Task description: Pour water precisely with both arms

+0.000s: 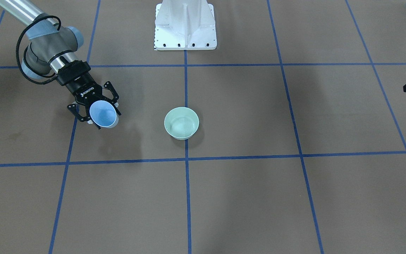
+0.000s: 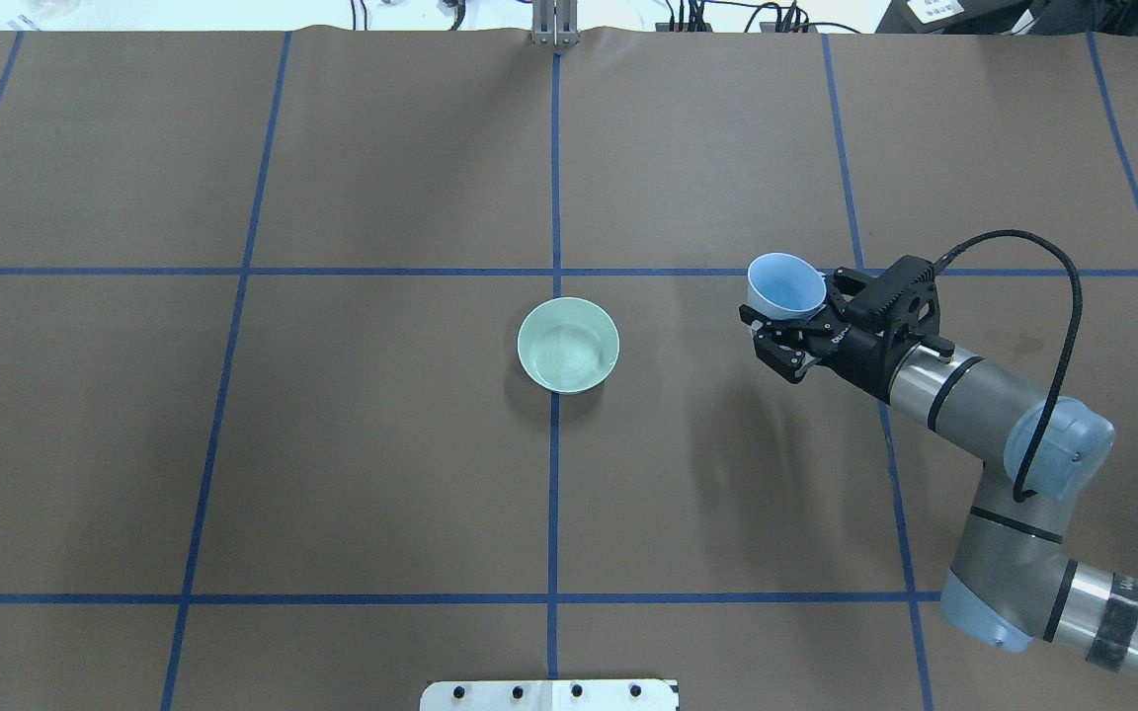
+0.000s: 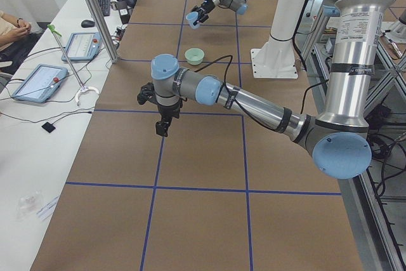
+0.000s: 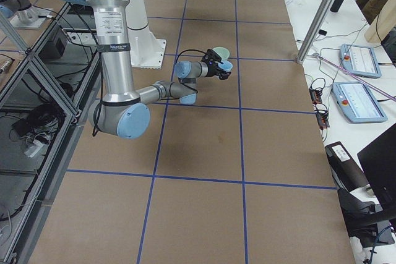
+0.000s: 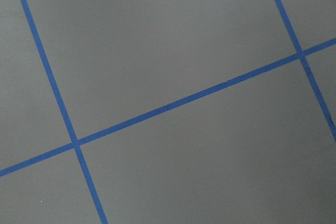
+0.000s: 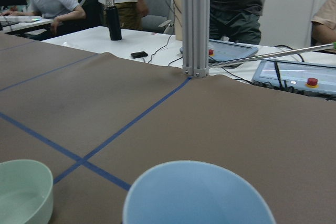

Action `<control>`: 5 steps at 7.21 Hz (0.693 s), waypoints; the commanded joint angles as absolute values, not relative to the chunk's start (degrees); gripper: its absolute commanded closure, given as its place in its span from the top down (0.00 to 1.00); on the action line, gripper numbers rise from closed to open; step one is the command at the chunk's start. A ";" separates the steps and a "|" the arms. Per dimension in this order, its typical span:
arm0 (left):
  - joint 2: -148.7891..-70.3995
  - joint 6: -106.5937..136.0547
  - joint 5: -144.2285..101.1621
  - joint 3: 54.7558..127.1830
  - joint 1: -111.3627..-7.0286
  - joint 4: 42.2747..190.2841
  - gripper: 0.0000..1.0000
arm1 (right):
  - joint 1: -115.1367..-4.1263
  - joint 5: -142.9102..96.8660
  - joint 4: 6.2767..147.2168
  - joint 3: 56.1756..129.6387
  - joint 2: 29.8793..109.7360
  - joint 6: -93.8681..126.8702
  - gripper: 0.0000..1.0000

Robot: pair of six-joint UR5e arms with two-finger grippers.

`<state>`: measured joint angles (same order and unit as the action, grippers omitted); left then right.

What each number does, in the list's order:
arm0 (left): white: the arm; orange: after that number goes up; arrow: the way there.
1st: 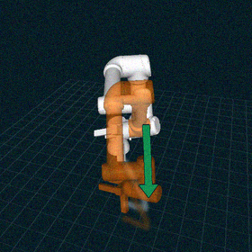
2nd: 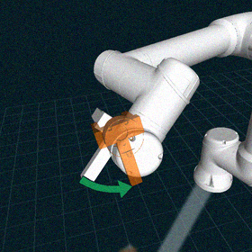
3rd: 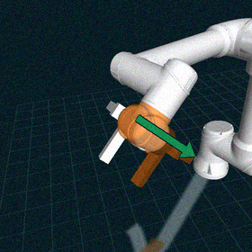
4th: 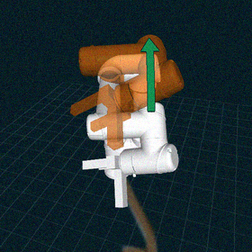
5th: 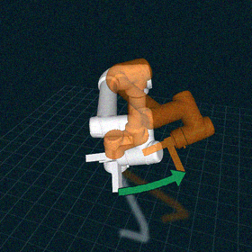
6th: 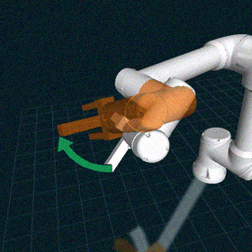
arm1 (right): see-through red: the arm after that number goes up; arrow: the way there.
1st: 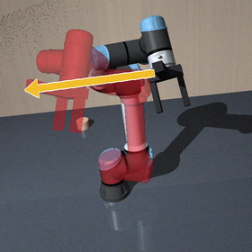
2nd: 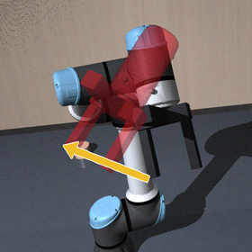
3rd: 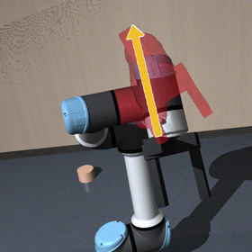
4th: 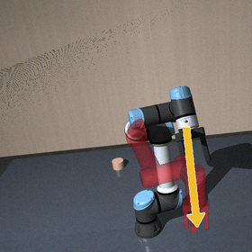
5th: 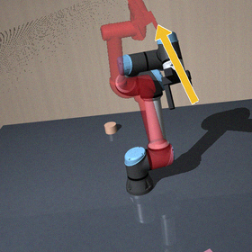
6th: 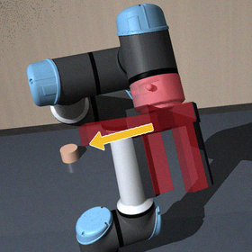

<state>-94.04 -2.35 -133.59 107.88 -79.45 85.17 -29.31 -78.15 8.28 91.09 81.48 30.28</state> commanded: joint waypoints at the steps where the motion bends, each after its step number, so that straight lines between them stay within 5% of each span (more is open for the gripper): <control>1: -94.04 -2.29 -133.68 107.75 -79.45 85.17 1.00 | -31.99 -88.65 10.62 90.71 79.21 25.49 0.00; 5: -94.04 -1.41 -133.68 107.58 -79.45 85.08 1.00 | -31.90 -93.34 24.73 92.88 73.49 25.23 0.00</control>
<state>-94.04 -1.53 -133.68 107.66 -79.45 85.09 -31.85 -92.62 19.41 91.58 75.07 25.35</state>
